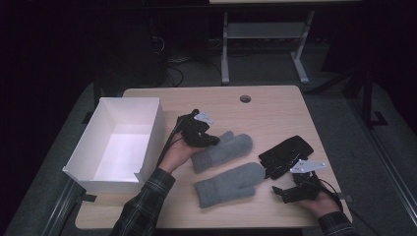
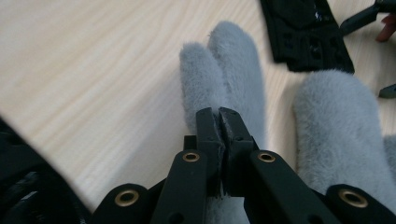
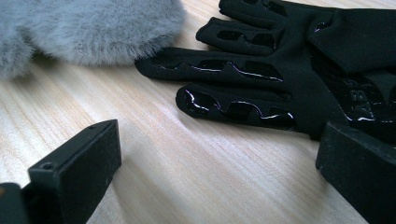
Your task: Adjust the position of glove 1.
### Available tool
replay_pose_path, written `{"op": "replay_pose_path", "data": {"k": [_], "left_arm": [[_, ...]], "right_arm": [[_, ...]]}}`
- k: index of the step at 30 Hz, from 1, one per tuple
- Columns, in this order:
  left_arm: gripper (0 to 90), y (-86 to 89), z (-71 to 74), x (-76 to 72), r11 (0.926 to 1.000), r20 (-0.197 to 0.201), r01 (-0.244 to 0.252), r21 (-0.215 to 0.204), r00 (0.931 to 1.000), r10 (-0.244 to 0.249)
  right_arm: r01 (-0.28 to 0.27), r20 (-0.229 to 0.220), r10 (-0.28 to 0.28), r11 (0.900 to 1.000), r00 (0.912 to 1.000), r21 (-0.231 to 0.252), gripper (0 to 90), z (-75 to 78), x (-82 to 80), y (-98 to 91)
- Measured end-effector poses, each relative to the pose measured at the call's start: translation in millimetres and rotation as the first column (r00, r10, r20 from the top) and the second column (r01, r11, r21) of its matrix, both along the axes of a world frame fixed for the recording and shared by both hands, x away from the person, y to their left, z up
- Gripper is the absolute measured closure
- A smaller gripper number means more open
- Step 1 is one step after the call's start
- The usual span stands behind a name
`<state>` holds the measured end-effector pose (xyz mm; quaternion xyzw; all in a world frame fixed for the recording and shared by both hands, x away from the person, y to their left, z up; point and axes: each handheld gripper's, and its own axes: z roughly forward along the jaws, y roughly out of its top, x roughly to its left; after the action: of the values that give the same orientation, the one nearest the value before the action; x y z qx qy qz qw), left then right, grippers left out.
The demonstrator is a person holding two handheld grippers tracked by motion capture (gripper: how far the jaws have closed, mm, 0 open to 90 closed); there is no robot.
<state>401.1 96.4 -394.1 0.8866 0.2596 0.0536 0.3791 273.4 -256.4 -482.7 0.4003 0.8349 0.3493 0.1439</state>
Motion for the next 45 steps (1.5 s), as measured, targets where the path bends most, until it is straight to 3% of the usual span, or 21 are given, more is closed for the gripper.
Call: {"op": "replay_pose_path", "data": {"k": [2,4,5,6,10,15,18,20,21,25,26,27,28,29,33,37,40,45], "left_arm": [[87.5,0.8,4.7,-3.4,0.9999,0.025,-0.01,0.005,0.9996,0.01],[87.5,0.7,8.2,-7.5,0.9977,0.084,-0.024,0.064,0.9963,0.019],[87.5,0.7,8.2,-7.5,0.9977,0.084,-0.024,0.064,0.9963,0.019],[87.5,1.6,9.0,-7.9,0.9958,0.108,-0.038,0.083,0.9937,0.029],[87.6,4.5,9.9,-3.0,0.9934,0.135,-0.083,0.079,0.9883,0.072],[86.7,3.4,9.4,-4.3,0.9961,0.124,-0.067,0.058,0.9904,0.06],[84.3,-3.2,-2.1,-10.6,0.9987,0.066,-0.012,0.05,0.9978,0.009],[83.8,-4.8,-5.2,-12.6,0.9992,0.051,0.0,0.04,0.9987,-0.002],[82.8,-9.1,-9.1,-17.3,0.9996,0.021,0.019,0.022,0.9996,-0.019],[71.0,-13.1,-9.4,-22.8,0.998,0.021,0.062,0.015,0.9979,-0.062],[68.2,-14.3,-6.6,-25.6,0.9977,0.023,0.067,-0.012,0.9975,-0.067],[65.1,-14.3,-6.6,-25.6,0.9977,0.023,0.067,-0.012,0.9975,-0.067],[62.9,-14.5,-2.9,-26.8,0.9964,0.03,0.069,-0.048,0.9973,-0.068],[62.3,-14.3,-1.2,-27.1,0.9964,0.041,0.069,-0.049,0.9969,-0.067],[54.1,-13.8,-4.9,-21.2,0.998,0.058,0.052,-0.036,0.9971,-0.049],[51.2,-15.6,-18.6,-15.6,0.9991,0.034,0.038,-0.018,0.9987,-0.038],[51.0,-21.9,-38.1,-14.8,0.9967,0.027,0.065,0.05,0.9974,-0.066],[53.0,-29.8,-54.7,-18.2,0.9926,0.028,0.079,0.092,0.9963,-0.082]], "right_arm": [[0.0,-0.001,0.0,1.0,1.0,0.0,0.0,0.0,-0.1,0.0],[0.001,-0.001,-0.001,1.0,1.0,0.001,0.0,0.0,-0.1,0.0],[0.001,-0.001,-0.001,1.0,1.0,0.001,0.0,0.0,-0.1,0.0],[0.0,0.0,0.0,1.0,1.0,0.0,0.0,0.0,0.0,0.0],[0.003,-0.003,-0.003,1.0,1.0,0.001,0.0,0.1,-0.2,0.1],[0.0,0.0,0.0,1.0,1.0,0.0,0.0,0.0,0.0,0.0],[0.0,0.0,0.0,1.0,1.0,0.0,0.0,0.0,0.0,0.0],[0.001,-0.001,-0.001,1.0,1.0,0.001,0.0,0.0,-0.1,0.0],[0.003,-0.003,-0.003,1.0,1.0,0.001,0.0,0.1,-0.3,0.1],[0.001,-0.001,-0.001,1.0,1.0,0.0,0.0,0.0,-0.1,0.0],[0.0,0.0,0.0,1.0,1.0,0.0,0.0,0.0,0.0,0.0],[0.0,0.0,0.0,1.0,1.0,0.0,0.0,0.0,0.0,0.0],[0.003,-0.004,-0.003,1.0,1.0,0.001,0.0,0.1,-0.3,0.1],[0.004,-0.004,-0.004,1.0,1.0,0.001,0.0,0.1,-0.3,0.1],[0.0,0.0,0.0,1.0,1.0,0.0,0.0,0.0,0.0,0.0],[0.003,-0.004,-0.003,1.0,1.0,0.001,0.0,0.1,-0.3,0.2],[0.0,0.001,0.0,1.0,1.0,0.0,0.0,0.0,0.0,0.0],[0.0,0.001,0.0,1.0,1.0,-0.001,0.0,-0.1,0.0,-0.1]]}}
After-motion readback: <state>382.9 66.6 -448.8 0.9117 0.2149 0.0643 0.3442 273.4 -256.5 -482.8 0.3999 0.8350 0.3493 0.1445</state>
